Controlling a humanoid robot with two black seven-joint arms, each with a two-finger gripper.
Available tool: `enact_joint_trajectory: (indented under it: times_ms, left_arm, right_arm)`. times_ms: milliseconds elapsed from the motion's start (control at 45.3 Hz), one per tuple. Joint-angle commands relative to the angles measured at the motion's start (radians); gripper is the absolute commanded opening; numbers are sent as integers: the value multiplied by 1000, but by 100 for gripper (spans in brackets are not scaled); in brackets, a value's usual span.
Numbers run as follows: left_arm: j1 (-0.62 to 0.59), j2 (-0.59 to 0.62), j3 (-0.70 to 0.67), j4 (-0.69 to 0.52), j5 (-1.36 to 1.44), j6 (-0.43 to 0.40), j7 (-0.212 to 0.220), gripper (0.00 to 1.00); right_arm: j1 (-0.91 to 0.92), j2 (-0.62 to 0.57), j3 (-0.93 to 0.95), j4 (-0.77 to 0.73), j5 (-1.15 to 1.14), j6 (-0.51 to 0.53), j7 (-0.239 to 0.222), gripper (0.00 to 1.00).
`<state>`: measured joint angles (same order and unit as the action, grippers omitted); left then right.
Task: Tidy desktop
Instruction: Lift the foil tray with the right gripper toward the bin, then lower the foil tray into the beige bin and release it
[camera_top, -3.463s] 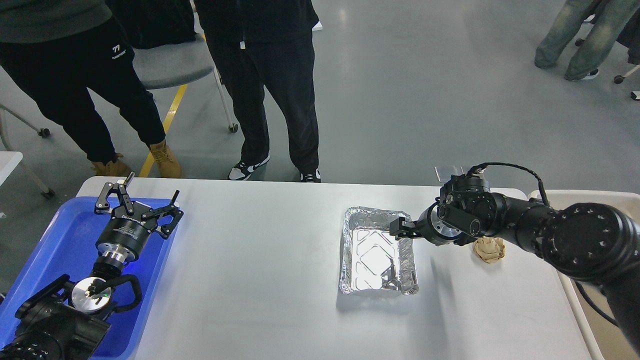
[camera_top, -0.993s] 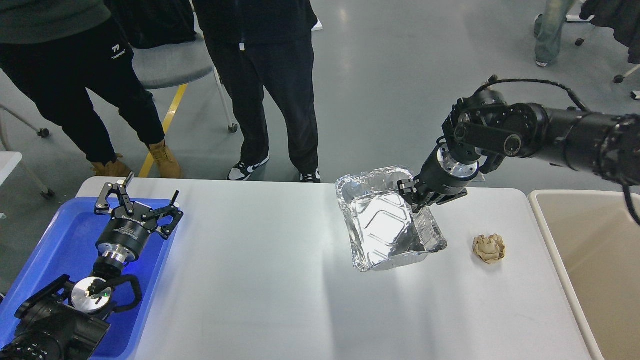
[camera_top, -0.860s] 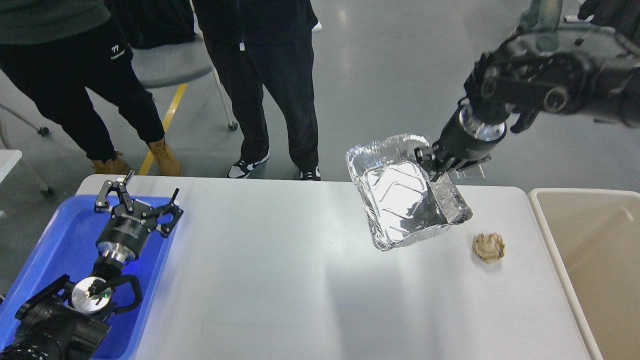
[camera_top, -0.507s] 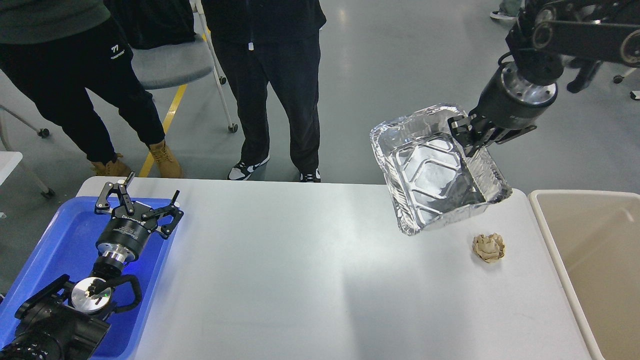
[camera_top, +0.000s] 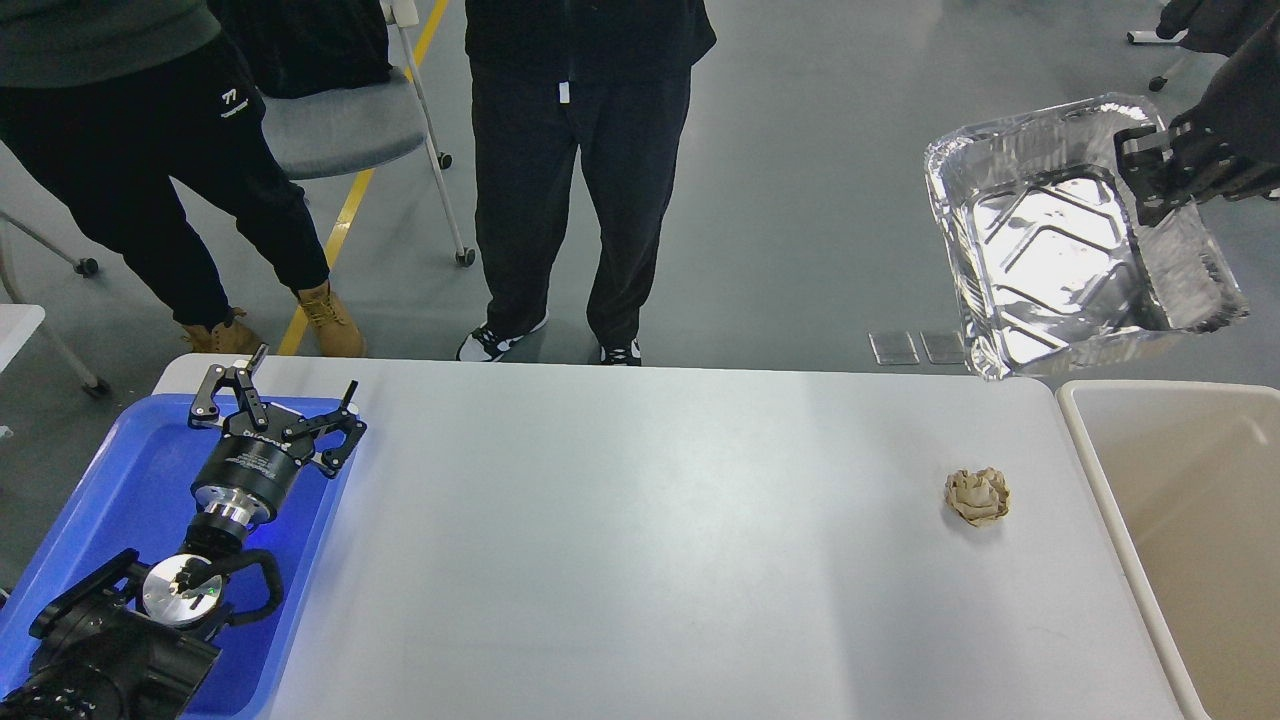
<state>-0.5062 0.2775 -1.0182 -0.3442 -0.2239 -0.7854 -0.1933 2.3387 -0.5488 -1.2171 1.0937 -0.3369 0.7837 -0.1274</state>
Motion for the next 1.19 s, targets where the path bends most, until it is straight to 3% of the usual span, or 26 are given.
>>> enact_joint_trajectory:
  times_ms: [0, 154, 375, 662, 882, 1169]
  left_arm:
    - [0, 0, 1, 1, 0, 0, 0, 100]
    - [0, 0, 0, 1, 0, 0, 0, 100]
    - [0, 0, 0, 1, 0, 0, 0, 100]
    - [0, 0, 0, 1, -2, 0, 0, 100]
    - [0, 0, 0, 1, -2, 0, 0, 100]
    - [0, 0, 0, 1, -2, 0, 0, 100]
  right_arm:
    - [-22, -166, -39, -23, -88, -84, -1, 0]
    - [-110, -266, -38, -70, -149, -210, -1, 0]
    - [-332, -353, -6, -208, -137, -489, 8, 0]
    - [-836, -389, 322, -452, -93, -806, 11, 0]
    - [-1185, -297, 567, -675, -93, -866, 22, 0]
    - [-1536, -36, 674, -1071, -94, -877, 112, 0]
